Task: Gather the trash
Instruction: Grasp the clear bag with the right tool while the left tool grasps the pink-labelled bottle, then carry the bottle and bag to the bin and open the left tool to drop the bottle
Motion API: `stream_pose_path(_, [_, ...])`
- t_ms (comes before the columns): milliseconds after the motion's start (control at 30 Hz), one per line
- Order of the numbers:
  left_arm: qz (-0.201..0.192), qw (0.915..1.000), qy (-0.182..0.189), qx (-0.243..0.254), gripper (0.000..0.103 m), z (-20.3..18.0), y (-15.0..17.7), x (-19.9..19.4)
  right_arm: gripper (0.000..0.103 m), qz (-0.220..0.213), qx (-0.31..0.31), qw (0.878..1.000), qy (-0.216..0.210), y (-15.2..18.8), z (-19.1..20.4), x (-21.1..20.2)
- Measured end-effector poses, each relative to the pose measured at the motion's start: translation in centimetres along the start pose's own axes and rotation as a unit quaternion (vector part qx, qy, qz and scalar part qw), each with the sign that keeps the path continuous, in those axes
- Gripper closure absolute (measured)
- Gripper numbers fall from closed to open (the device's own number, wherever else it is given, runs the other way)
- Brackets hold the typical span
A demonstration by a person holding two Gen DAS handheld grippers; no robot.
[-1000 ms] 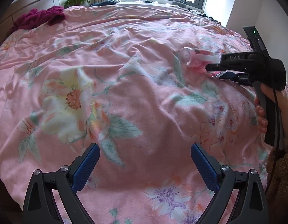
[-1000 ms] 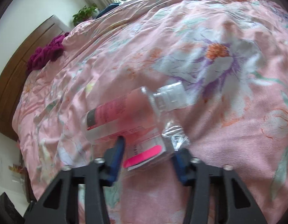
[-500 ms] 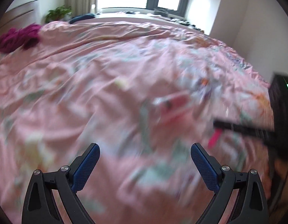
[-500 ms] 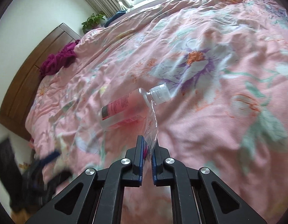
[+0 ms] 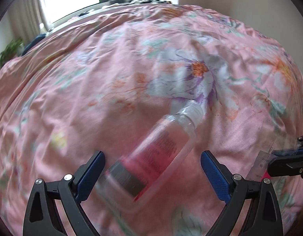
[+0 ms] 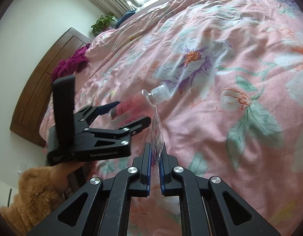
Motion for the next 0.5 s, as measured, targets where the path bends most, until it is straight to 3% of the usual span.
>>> stream_pose_path(167, [0.023,0.9994,0.003,0.026,0.024,-0.5,-0.4,1.1,0.096,0.004,0.009,1.000,-0.018,0.3,-0.8,0.2])
stream_pose_path(200, [0.024,0.9992,-0.006,0.031,0.034,-0.6,-0.5,1.2,0.096,0.004,0.011,1.000,-0.020,0.5,-1.0,0.1])
stream_pose_path(333, [0.015,0.9990,-0.011,0.040,0.044,-1.2,-0.5,0.8,0.096,0.002,0.013,1.000,-0.022,0.7,-1.3,-0.3])
stream_pose_path(500, [-0.011,0.9986,0.052,0.004,0.052,-1.1,-0.2,-0.2,0.096,-0.001,0.017,0.999,-0.027,1.0,-1.4,-0.7])
Point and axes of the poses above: each gripper's, at about its wrist camera, not at the fingertips, and x roughly the way its jaws point, z to its left, y to its underside, the point moved 1 cm from there along x, roughly the way its jaws point, and after that the axes turned 14 degrees about z, right-handed, at the moved point
